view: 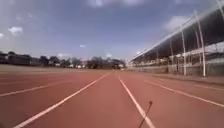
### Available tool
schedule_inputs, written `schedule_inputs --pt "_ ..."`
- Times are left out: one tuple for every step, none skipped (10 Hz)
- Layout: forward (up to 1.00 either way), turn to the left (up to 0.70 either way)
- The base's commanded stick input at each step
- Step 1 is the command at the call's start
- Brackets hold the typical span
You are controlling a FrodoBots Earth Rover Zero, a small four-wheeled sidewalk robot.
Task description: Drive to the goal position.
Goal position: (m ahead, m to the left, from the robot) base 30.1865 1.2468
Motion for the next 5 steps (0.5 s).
schedule_inputs --pt "0.70 0.00" --pt "0.70 0.00" --pt "0.70 0.00" --pt "0.70 0.00" --pt "0.70 0.00"
